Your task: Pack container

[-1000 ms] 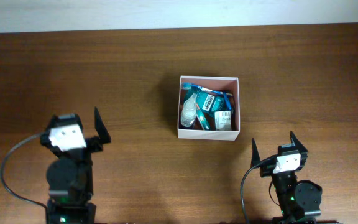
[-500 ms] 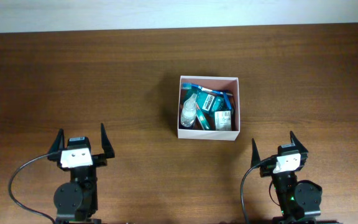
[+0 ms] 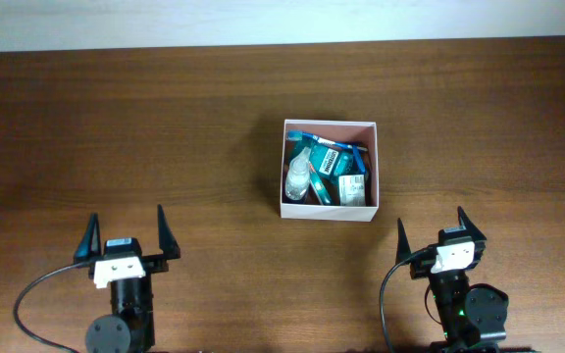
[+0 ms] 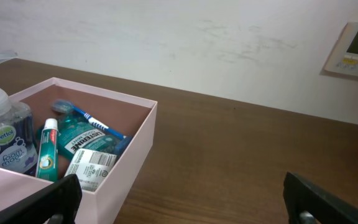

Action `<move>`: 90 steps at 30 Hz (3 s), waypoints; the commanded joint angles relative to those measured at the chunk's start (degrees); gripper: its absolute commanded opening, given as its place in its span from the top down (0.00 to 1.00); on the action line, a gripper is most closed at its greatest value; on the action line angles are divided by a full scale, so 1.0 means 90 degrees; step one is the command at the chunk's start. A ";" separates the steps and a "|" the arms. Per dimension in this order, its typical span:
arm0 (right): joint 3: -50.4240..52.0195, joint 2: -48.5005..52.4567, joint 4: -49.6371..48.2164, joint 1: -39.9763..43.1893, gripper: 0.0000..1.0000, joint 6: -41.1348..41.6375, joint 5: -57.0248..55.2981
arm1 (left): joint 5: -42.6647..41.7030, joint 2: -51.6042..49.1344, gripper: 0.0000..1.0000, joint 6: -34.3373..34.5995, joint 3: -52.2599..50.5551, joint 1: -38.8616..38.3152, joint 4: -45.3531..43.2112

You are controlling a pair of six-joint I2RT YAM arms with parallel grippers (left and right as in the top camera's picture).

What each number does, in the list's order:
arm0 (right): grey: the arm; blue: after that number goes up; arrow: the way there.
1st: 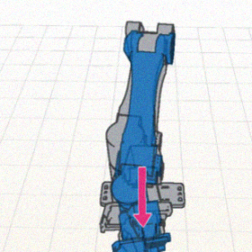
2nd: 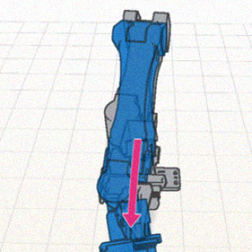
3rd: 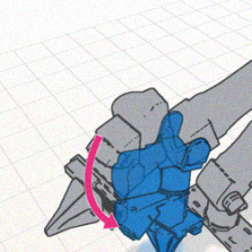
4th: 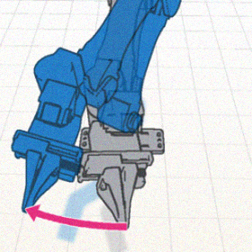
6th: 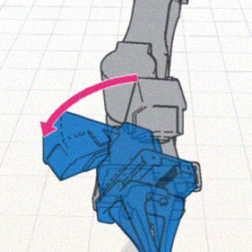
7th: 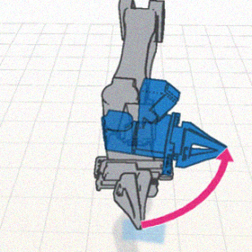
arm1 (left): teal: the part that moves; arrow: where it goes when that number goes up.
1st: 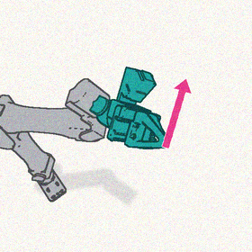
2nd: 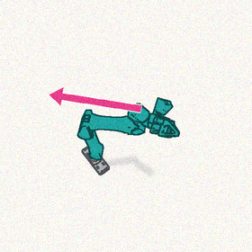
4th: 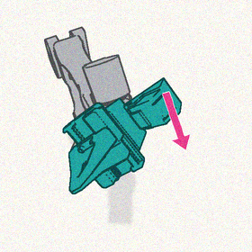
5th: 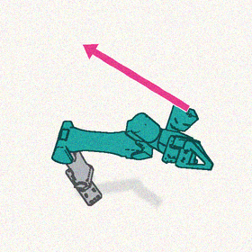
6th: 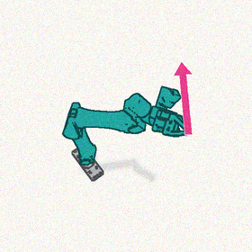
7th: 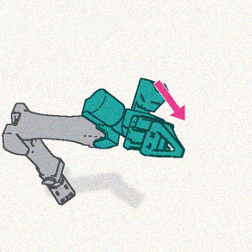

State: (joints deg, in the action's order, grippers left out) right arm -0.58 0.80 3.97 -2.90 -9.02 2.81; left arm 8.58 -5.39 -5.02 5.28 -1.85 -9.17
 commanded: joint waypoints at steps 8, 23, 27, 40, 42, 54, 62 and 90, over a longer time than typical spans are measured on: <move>0.0029 -0.0068 0.0039 -0.0051 0.01 0.0056 -0.0034 | -0.0551 0.0568 0.01 -0.0119 -0.0284 0.0318 0.0126; 0.0029 -0.0068 0.0039 -0.0051 0.01 0.0056 -0.0034 | -0.0702 0.0568 0.01 -0.0119 -0.0534 0.0301 0.0996; 0.0029 -0.0068 0.0039 -0.0053 0.01 0.0056 -0.0034 | -0.0741 0.0568 0.01 -0.0121 -0.0534 0.0304 0.1537; 0.0029 -0.0068 0.0039 -0.0053 0.01 0.0056 -0.0034 | -0.0748 0.0566 0.01 -0.0121 -0.0532 0.0306 0.1535; 0.0029 -0.0068 0.0039 -0.0053 0.01 0.0056 -0.0034 | -0.0748 0.0566 0.00 -0.0121 -0.0532 0.0306 0.1535; 0.0029 -0.0068 0.0039 -0.0053 0.01 0.0056 -0.0036 | -0.0748 0.0566 0.01 -0.0121 -0.0532 0.0306 0.1535; 0.0029 -0.0068 0.0039 -0.0051 0.01 0.0056 -0.0034 | -0.0748 0.0566 0.01 -0.0121 -0.0532 0.0306 0.1535; 0.0029 -0.0068 0.0039 -0.0051 0.01 0.0056 -0.0034 | -0.0748 0.0566 0.01 -0.0121 -0.0532 0.0306 0.1535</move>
State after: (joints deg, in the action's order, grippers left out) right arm -0.58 0.80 3.95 -2.90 -8.99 2.81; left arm 2.74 -0.80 -5.17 0.62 0.78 4.34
